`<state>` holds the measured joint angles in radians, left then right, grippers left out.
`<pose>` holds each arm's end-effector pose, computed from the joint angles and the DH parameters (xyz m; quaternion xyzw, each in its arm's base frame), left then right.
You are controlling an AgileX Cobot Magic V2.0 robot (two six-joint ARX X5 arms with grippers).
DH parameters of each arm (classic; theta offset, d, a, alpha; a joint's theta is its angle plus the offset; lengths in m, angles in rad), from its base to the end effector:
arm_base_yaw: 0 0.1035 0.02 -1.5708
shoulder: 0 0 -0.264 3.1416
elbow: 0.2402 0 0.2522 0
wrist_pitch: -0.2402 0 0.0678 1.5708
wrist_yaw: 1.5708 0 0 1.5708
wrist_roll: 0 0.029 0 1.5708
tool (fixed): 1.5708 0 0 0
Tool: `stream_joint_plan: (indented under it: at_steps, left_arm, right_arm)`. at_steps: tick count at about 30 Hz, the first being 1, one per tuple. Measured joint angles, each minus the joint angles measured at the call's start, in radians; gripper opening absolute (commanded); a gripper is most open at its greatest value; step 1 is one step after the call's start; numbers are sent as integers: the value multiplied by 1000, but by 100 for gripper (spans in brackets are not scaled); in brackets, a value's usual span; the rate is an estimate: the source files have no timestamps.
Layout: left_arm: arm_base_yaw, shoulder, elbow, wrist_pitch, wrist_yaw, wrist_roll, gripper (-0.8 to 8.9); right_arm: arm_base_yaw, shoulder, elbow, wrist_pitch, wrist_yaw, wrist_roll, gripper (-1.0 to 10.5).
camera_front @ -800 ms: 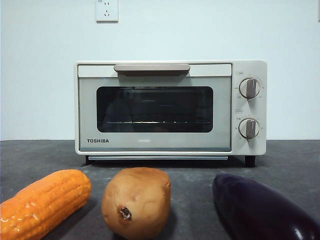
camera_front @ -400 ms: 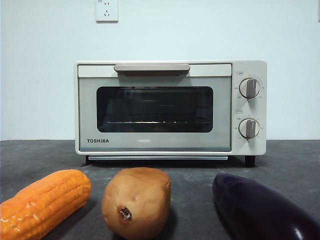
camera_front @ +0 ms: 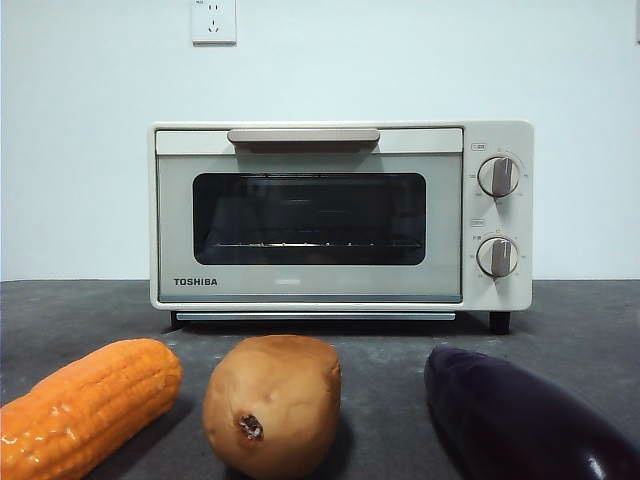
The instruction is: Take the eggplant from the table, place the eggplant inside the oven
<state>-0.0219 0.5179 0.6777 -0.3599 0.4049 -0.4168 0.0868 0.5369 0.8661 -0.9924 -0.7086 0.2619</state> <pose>0.1152 -0.0140 0.3136 -0.2198 0.1395 -0.1859 0.9475 0.0744 0.0254 0.3192 0.2126 0.3551 0.3226 0.8513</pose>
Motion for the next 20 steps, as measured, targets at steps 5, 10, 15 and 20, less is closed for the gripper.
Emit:
stream_joint_plan:
  at_steps: [5,10,15,20]
  left_arm:
    - [0,19,0,0,14,0,4]
    - [0,34,0,0,18,0,4]
    - [-8,37,0,3,20,0,4]
    - [-9,45,0,4,20,0,4]
  right_arm:
    - [88,37,0,-33,10,9,387]
    - [191,111,0,-40,146,51,387]
    - [354,241,0,-39,311,111,387]
    - [565,420,1,9,480,182,387]
